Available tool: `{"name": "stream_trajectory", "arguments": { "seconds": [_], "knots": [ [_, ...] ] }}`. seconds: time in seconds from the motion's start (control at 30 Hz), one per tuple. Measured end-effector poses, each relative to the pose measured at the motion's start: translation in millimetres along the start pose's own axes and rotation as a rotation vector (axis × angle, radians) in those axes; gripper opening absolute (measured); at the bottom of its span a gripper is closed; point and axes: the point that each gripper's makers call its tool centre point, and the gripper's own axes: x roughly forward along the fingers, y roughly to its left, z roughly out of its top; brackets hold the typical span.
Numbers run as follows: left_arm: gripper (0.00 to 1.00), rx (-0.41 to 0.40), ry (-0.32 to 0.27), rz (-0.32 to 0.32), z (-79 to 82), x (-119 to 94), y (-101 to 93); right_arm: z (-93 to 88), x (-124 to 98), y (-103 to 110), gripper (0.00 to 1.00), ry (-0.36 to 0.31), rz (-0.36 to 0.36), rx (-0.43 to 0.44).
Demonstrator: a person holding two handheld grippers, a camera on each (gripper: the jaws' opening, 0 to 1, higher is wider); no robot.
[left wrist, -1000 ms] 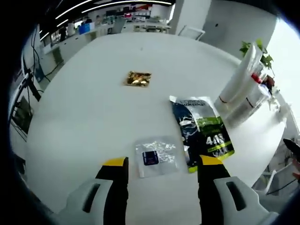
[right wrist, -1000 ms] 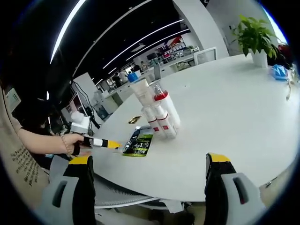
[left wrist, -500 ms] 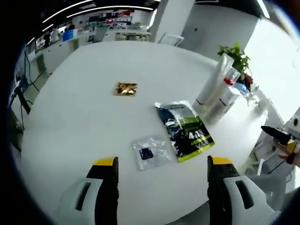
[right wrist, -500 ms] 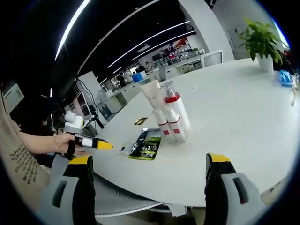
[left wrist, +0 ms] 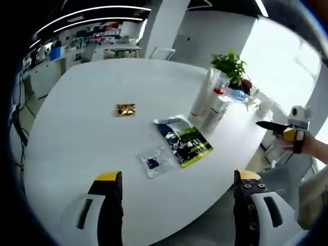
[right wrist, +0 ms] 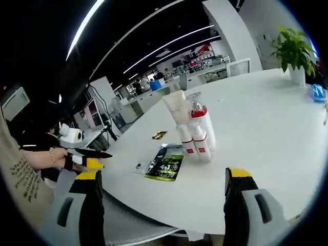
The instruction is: Arrange the skincare products in the storage area until every visible bottle or jar stands upright without overlapping.
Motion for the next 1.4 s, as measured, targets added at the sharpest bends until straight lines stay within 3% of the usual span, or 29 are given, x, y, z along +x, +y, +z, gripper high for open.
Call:
{"name": "stream_trajectory", "arguments": {
  "seconds": [0.27,0.83,1.4],
  "knots": [
    [0.97,0.011,-0.017,-0.047,1.7,-14,-2.9,3.3,3,1,1.0,0.0,0.003,-0.007],
    [0.97,-0.02,-0.042,-0.031,-2.3,-33,9.1,11.5,18,-3,1.0,-0.014,0.011,-0.001],
    [0.97,0.02,0.029,0.032,9.5,-8,24.1,2.7,15,-11,1.0,0.0,-0.003,0.023]
  ]
}}
